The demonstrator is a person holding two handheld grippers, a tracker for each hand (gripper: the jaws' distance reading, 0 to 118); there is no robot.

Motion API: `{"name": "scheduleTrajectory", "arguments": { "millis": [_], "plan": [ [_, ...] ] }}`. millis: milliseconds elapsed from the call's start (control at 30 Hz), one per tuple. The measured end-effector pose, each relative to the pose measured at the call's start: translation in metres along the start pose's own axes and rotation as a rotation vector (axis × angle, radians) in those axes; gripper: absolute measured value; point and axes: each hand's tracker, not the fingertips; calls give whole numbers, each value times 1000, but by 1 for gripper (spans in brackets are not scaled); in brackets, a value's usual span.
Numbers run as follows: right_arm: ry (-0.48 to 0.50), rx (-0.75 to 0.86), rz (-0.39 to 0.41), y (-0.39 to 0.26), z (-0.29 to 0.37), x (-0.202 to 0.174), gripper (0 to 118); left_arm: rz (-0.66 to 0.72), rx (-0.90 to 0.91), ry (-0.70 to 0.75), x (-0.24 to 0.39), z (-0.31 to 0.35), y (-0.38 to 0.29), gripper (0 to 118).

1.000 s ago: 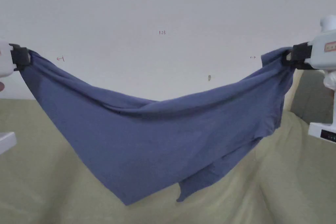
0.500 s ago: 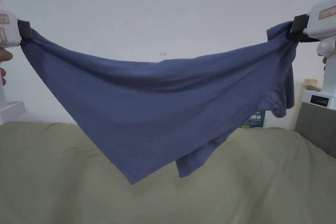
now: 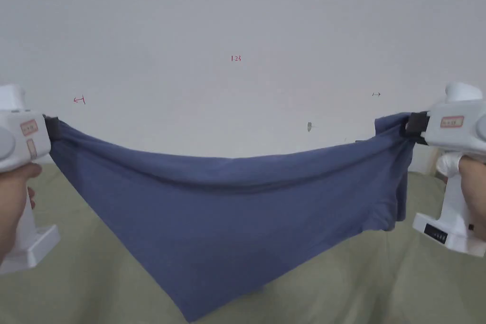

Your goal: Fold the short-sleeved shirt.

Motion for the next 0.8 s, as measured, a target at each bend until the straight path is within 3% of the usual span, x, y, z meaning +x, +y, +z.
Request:
{"name": "scheduleTrajectory", "arguments": {
  "millis": [167, 367, 633, 800],
  "plan": [
    [18, 9, 7, -37, 13, 21, 3, -5, -17, -50, -7, 23, -40, 0],
    [43, -43, -42, -116, 95, 53, 3, 2, -83, -126, -28, 114, -93, 0],
    [-6, -325, 56, -280, 185, 101, 3, -74, -310, -148, -84, 212, -232, 0],
    [-77, -483, 63, -387, 213, 120, 3, -170, -539, -38, -102, 242, -339, 0]
  ]
}}
